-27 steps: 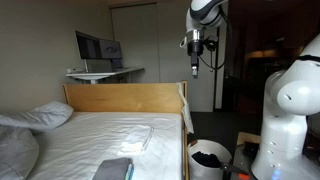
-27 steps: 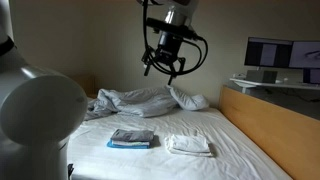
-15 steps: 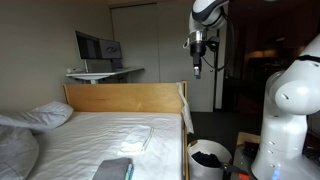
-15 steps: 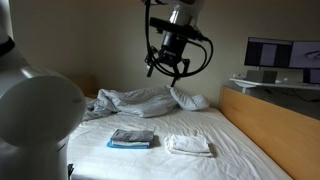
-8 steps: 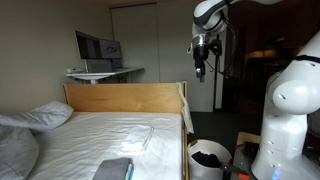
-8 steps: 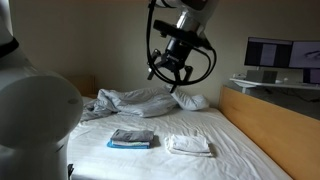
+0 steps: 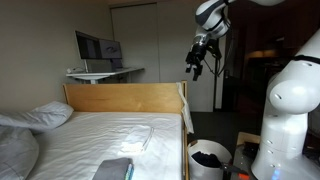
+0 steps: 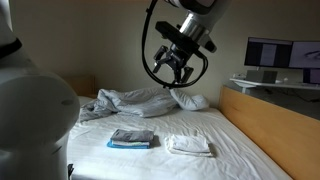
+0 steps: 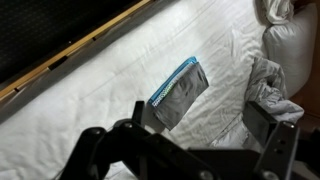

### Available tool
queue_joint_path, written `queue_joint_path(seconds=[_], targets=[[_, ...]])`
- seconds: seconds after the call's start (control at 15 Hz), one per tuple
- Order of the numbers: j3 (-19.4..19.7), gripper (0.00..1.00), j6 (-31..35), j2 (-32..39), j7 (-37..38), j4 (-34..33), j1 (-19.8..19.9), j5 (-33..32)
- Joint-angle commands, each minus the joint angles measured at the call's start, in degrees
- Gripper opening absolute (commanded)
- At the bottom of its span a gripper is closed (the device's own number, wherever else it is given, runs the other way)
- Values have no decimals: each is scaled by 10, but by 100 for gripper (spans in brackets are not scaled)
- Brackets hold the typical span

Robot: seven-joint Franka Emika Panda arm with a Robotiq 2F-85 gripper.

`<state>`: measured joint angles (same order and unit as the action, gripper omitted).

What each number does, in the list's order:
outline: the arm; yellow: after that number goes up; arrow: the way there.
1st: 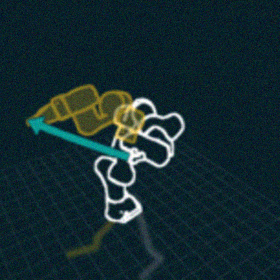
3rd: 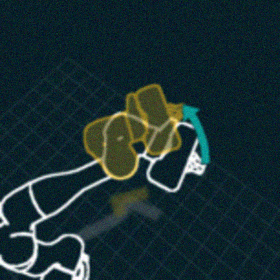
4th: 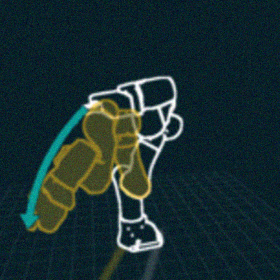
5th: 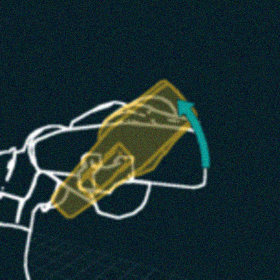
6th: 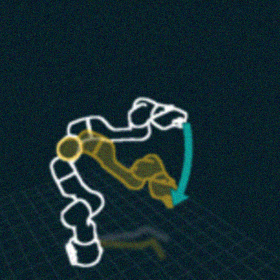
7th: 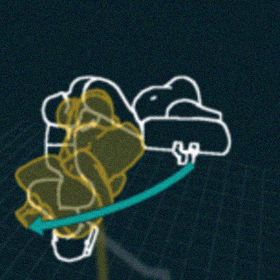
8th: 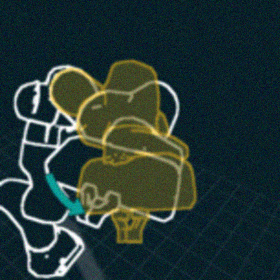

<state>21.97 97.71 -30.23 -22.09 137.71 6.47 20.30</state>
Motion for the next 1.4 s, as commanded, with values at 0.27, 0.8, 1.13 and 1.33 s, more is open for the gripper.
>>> queue_joint_path(seconds=[0.27,0.8,1.13,1.33], targets=[[-18,100,340,153,-6,62,-18,161],[-68,100,461,312,-33,-10,-14,313],[-87,100,451,322,-11,-25,2,294],[-87,100,451,325,-11,-26,3,294]])
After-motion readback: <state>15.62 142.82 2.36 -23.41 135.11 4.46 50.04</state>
